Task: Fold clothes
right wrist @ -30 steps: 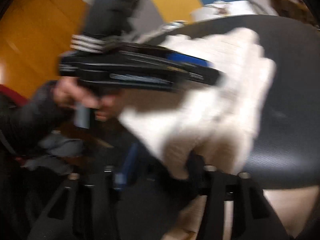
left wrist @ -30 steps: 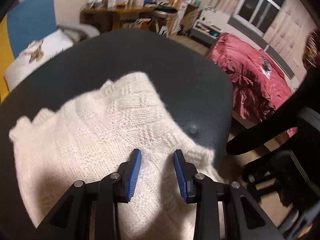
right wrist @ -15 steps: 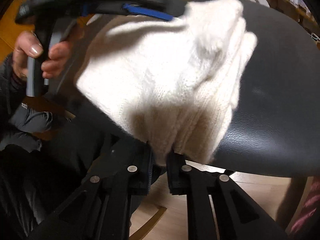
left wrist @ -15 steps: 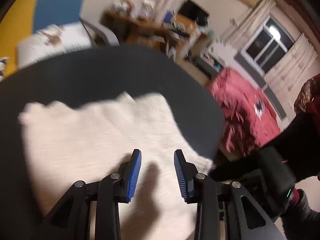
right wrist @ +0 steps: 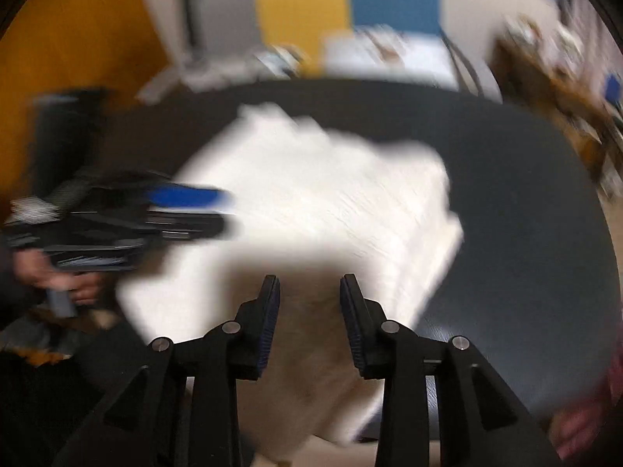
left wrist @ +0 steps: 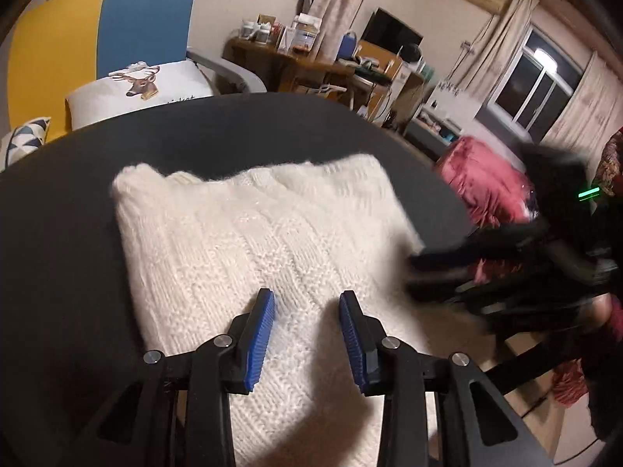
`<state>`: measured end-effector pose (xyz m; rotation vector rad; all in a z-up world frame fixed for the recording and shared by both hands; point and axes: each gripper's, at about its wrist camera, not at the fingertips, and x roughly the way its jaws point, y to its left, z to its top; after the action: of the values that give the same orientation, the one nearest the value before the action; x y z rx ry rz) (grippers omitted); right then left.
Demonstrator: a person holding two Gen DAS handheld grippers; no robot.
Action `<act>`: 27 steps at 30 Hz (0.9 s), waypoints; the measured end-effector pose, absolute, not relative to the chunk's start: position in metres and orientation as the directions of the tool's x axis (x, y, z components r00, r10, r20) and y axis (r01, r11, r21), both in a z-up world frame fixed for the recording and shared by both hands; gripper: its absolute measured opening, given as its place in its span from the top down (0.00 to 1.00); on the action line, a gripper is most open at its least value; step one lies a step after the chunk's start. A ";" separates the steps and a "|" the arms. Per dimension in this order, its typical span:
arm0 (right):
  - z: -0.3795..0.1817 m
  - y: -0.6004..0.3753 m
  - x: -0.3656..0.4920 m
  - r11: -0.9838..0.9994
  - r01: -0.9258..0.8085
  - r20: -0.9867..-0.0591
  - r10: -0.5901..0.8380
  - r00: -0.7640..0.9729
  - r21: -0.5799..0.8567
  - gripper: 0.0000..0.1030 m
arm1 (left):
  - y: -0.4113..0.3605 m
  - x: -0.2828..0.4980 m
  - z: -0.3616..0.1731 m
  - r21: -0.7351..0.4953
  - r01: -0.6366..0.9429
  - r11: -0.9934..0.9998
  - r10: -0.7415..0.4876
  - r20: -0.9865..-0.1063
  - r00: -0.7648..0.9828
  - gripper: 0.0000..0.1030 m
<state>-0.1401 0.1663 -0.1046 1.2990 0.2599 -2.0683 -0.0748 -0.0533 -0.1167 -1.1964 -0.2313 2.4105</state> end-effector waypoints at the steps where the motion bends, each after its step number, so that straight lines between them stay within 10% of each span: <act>1: -0.121 0.166 -0.146 -0.773 0.604 -0.873 -0.417 -0.252 0.195 0.66 | -0.055 -0.073 -0.114 -0.337 -0.318 -0.886 0.462 -0.708 -0.535 0.66; 13: -0.063 0.149 -0.182 -0.734 0.637 -0.780 -0.533 -0.328 0.234 0.63 | -0.122 -0.110 -0.102 -0.374 -0.216 -0.902 0.424 -0.666 -0.614 0.66; 18: -0.111 0.146 -0.230 -0.835 0.523 -0.886 -0.362 -0.289 0.171 0.62 | -0.095 -0.151 -0.145 -0.340 -0.165 -0.926 0.377 -0.812 -0.446 0.65; 27: -0.130 0.175 -0.227 -0.847 0.476 -0.842 -0.424 -0.333 0.238 0.62 | -0.122 -0.117 -0.121 -0.401 -0.078 -0.913 0.374 -0.745 -0.552 0.65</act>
<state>-0.2274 0.1750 -0.1296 1.3633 0.0685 -2.1929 -0.1171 -0.1216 -0.1215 -1.3209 -0.4736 2.5149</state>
